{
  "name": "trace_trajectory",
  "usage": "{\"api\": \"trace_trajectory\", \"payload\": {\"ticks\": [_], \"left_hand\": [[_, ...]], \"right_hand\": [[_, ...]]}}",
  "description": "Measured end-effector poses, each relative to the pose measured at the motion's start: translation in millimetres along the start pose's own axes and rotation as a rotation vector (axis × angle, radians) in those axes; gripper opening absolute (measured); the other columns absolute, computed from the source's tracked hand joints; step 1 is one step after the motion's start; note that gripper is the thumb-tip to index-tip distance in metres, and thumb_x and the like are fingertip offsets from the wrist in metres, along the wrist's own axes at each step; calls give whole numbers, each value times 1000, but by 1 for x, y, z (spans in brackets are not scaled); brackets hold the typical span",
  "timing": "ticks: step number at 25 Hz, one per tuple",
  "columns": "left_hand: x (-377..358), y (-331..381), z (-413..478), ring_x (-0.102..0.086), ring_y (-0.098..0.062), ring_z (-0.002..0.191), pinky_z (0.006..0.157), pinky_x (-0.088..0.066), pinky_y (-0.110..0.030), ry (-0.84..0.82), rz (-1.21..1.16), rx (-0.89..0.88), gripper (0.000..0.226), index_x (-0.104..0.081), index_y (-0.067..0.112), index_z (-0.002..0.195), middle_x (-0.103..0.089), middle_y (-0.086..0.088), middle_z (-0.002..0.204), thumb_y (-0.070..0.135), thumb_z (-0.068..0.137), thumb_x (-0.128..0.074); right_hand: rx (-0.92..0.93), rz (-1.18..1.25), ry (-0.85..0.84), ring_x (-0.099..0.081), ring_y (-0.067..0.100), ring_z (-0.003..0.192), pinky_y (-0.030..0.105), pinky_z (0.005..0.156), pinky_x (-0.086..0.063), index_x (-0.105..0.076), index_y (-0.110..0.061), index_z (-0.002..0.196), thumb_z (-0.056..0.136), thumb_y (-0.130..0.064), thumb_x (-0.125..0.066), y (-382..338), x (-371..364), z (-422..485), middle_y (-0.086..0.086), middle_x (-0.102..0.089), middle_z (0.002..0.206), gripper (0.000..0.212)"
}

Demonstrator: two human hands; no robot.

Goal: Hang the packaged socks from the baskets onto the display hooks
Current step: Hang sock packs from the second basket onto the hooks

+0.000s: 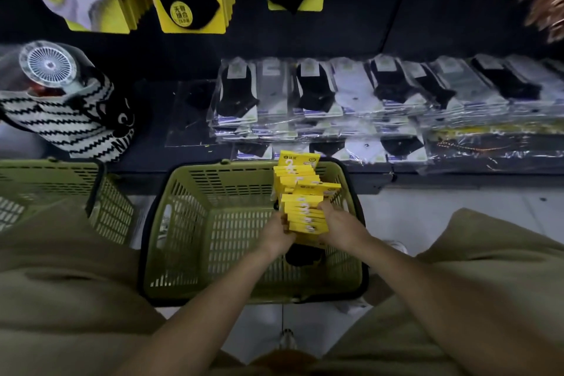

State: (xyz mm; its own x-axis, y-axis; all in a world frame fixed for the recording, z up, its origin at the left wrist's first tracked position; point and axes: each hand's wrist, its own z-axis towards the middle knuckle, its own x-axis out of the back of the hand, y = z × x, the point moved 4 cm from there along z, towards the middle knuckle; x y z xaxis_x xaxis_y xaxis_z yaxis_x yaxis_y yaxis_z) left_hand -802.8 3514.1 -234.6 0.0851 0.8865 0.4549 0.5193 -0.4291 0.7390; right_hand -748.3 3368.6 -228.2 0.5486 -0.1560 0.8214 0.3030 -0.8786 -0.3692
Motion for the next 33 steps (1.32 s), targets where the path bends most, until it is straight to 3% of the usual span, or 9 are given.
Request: {"api": "trace_trajectory", "payload": {"ticks": [5, 9, 15, 18, 21, 25, 27, 31, 33], "left_hand": [[-1, -4, 5, -53, -13, 104, 84, -40, -20, 17, -31, 30, 45, -48, 7, 126, -58, -8, 124, 2, 83, -63], [-4, -7, 10, -51, -10, 101, 85, -41, -21, 11, -63, 40, 47, -47, 6, 126, -58, -8, 122, 4, 83, -64], [-10, -9, 9, -52, -15, 113, 89, -40, -23, -45, -44, 36, 50, -46, 8, 129, -55, -8, 129, 6, 83, -65], [-10, -6, 8, -49, -20, 122, 95, -40, -27, -87, -20, 9, 56, -45, 10, 133, -53, -8, 134, 9, 82, -68], [2, -5, 10, -46, -24, 127, 101, -39, -33, -78, -6, 19, 63, -40, 10, 137, -49, -9, 138, 11, 81, -69], [25, 13, 5, -51, -18, 118, 90, -39, -25, -60, -104, -41, 63, -39, 11, 137, -54, -7, 131, 15, 82, -69], [44, 28, 2, -55, -18, 108, 87, -44, -26, 26, -199, -135, 53, -44, 8, 130, -58, -11, 123, 12, 83, -68], [85, 59, -2, -61, -24, 102, 89, -51, -37, 122, -427, -247, 39, -47, 7, 122, -61, -17, 119, 10, 87, -63], [102, 73, -5, -62, -27, 104, 91, -51, -42, 148, -482, -286, 33, -48, 11, 118, -62, -13, 115, 12, 88, -61]], "right_hand": [[25, -168, 158, -60, 31, 97, 34, 60, -42, -39, -13, 116, 78, -31, -72, -2, 7, 2, 11, -57, 116, 53], [41, -241, 160, -60, 31, 97, 35, 63, -47, -42, -16, 118, 82, -36, -66, 2, 3, -1, 8, -56, 114, 47], [0, -289, 42, -57, 29, 105, 34, 70, -49, -44, -31, 133, 84, -41, -63, 10, -6, -4, 7, -51, 122, 54], [-73, -41, -18, -52, 27, 116, 34, 81, -47, -50, -32, 131, 78, -49, -68, 15, 0, -1, 6, -51, 128, 59], [-99, 307, -34, -48, 23, 123, 26, 89, -38, -53, -21, 130, 74, -33, -77, 10, 20, 6, 3, -51, 135, 62], [-72, 623, -9, -54, 18, 117, 27, 89, -43, -55, -11, 127, 72, -20, -80, -3, 45, 7, -1, -56, 119, 61], [-92, 811, 64, -53, 16, 116, 30, 93, -45, -50, -13, 128, 72, -21, -81, -13, 60, 7, -3, -54, 120, 65], [-147, 1023, 344, -62, 16, 87, 33, 73, -52, -54, -17, 91, 66, -33, -84, -46, 96, 15, 0, -63, 93, 42], [-98, 1069, 423, -63, 17, 82, 33, 71, -51, -56, -16, 85, 67, -33, -83, -67, 109, 18, 3, -67, 88, 37]]}}
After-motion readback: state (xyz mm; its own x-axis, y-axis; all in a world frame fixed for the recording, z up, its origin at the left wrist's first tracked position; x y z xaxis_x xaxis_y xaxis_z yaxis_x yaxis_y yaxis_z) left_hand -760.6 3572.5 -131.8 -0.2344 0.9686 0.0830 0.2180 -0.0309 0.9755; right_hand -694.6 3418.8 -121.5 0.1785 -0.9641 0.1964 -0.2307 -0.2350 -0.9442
